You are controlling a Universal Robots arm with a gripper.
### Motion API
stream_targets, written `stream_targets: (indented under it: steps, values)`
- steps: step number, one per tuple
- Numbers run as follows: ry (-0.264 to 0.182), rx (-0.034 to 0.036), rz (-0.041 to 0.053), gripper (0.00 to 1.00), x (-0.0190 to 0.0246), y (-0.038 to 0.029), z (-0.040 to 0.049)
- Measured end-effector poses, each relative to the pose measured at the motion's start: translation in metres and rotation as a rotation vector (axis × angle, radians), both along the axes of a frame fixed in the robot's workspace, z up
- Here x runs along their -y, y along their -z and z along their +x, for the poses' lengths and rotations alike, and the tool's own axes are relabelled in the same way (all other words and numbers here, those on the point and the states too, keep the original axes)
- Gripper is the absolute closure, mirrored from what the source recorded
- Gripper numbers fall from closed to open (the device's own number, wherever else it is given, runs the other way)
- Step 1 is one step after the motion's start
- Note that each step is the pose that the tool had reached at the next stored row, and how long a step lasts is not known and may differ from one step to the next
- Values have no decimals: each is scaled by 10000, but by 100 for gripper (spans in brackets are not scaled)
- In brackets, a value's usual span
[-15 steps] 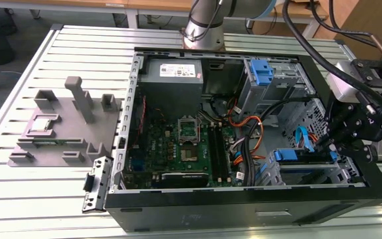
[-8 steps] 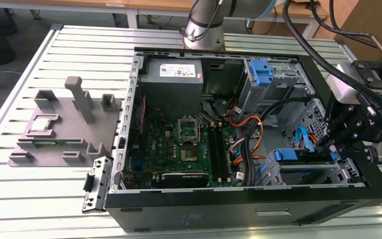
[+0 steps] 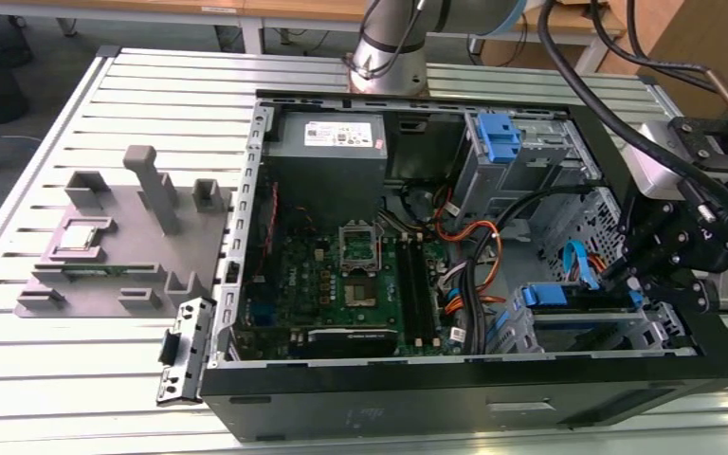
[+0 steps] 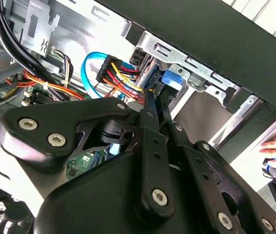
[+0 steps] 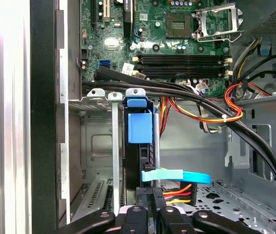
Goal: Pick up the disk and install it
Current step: 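Insert the second disk wire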
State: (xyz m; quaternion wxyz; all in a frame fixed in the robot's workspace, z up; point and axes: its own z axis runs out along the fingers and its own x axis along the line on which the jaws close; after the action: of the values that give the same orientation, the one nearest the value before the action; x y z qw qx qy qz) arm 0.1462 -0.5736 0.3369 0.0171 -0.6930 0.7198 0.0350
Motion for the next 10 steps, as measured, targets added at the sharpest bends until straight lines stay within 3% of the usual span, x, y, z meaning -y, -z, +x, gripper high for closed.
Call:
stream_targets:
  steps: [8,9,10]
  values:
    - [0,-1,1,83,0,1,0]
    - [1,0,1,76,0,1,0]
    - [1,0,1,76,0,1,0]
